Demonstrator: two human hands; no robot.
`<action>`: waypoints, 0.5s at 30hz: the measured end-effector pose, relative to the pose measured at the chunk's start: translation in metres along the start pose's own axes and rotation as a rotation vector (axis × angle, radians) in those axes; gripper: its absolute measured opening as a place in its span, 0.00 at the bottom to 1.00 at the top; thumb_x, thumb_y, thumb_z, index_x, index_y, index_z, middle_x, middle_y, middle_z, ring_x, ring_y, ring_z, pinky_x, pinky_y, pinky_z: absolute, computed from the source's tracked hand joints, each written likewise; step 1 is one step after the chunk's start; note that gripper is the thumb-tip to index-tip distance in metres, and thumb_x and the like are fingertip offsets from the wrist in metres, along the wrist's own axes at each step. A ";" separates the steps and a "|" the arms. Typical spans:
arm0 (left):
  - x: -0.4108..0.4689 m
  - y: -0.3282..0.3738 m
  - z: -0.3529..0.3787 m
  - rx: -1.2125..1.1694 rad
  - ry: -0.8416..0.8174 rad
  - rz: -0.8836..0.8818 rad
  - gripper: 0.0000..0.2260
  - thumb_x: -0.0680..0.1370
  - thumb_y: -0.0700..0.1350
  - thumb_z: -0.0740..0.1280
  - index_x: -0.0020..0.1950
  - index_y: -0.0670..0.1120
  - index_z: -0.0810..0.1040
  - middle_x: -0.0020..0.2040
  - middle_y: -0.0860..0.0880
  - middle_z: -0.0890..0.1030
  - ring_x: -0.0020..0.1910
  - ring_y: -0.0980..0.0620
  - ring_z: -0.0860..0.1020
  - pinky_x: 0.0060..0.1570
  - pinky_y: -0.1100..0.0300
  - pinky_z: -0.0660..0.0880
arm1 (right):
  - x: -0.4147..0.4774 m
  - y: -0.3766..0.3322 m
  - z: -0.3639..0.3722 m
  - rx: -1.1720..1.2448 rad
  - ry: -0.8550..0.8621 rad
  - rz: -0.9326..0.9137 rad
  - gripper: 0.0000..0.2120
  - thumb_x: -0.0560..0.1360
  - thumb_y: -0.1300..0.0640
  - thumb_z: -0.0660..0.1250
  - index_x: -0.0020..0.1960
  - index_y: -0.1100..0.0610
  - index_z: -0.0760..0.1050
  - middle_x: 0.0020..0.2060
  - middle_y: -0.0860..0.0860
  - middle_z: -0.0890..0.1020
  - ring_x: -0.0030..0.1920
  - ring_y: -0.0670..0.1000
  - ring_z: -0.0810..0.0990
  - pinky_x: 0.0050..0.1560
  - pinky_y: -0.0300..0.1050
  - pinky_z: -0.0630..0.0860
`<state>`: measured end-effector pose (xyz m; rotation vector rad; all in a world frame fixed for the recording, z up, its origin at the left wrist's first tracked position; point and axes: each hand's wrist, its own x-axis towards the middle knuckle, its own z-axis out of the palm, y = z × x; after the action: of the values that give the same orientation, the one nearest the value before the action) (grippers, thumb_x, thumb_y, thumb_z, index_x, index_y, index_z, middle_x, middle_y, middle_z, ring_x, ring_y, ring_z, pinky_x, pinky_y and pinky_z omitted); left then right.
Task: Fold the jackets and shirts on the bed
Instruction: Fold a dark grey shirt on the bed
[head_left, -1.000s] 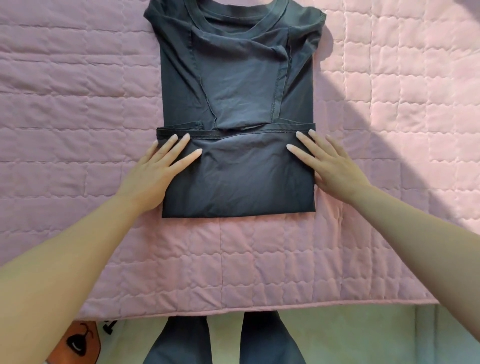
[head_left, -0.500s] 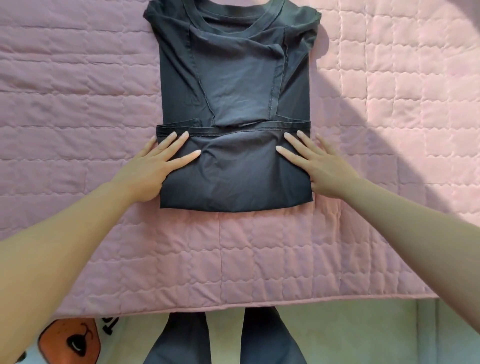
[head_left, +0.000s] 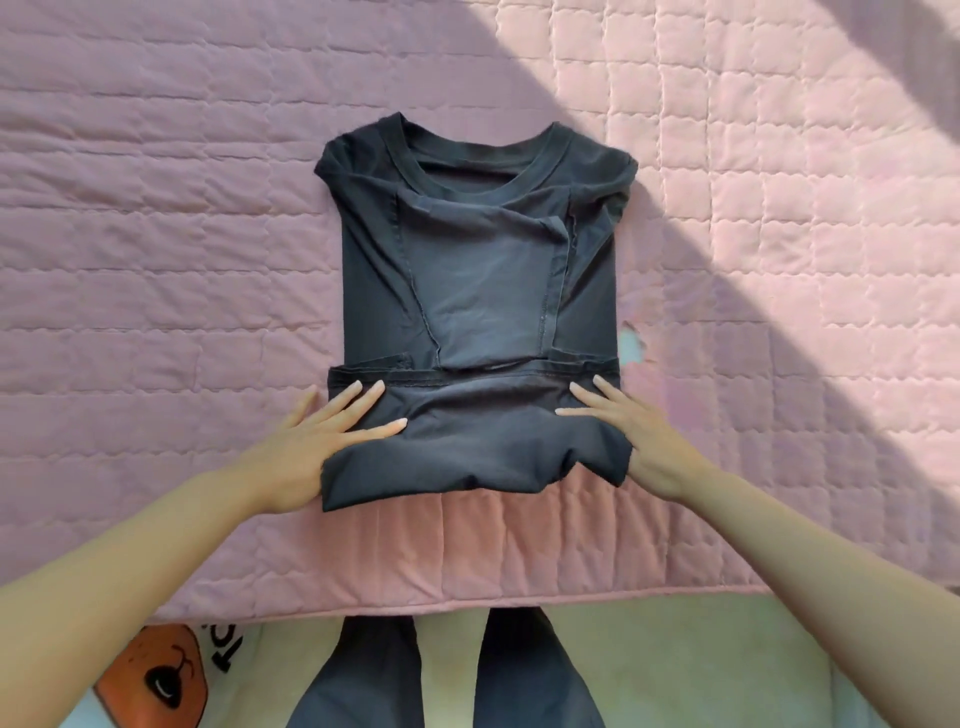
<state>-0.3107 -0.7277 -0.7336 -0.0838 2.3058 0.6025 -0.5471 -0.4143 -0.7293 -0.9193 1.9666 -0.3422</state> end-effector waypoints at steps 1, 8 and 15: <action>-0.008 0.005 0.001 -0.056 -0.046 0.007 0.38 0.75 0.34 0.50 0.71 0.69 0.38 0.75 0.60 0.31 0.74 0.58 0.31 0.72 0.53 0.30 | -0.008 -0.003 -0.001 0.064 0.000 0.049 0.30 0.76 0.70 0.55 0.73 0.46 0.67 0.72 0.39 0.60 0.74 0.39 0.54 0.75 0.41 0.49; -0.029 0.045 -0.093 -0.759 0.079 -0.277 0.05 0.82 0.49 0.60 0.51 0.59 0.73 0.57 0.58 0.78 0.60 0.64 0.73 0.51 0.72 0.69 | -0.015 -0.047 -0.048 0.475 0.395 0.276 0.14 0.80 0.55 0.64 0.36 0.55 0.69 0.26 0.42 0.68 0.26 0.40 0.64 0.27 0.34 0.62; 0.048 0.012 -0.148 -1.148 0.790 -0.319 0.04 0.80 0.51 0.65 0.50 0.53 0.77 0.44 0.61 0.81 0.43 0.67 0.77 0.40 0.71 0.74 | 0.064 -0.070 -0.118 0.701 0.790 0.221 0.07 0.79 0.52 0.64 0.51 0.54 0.77 0.42 0.41 0.81 0.41 0.35 0.77 0.39 0.26 0.73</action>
<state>-0.4443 -0.7775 -0.6703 -1.3945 2.1896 1.8710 -0.6321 -0.5216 -0.6651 -0.0882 2.3338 -1.3139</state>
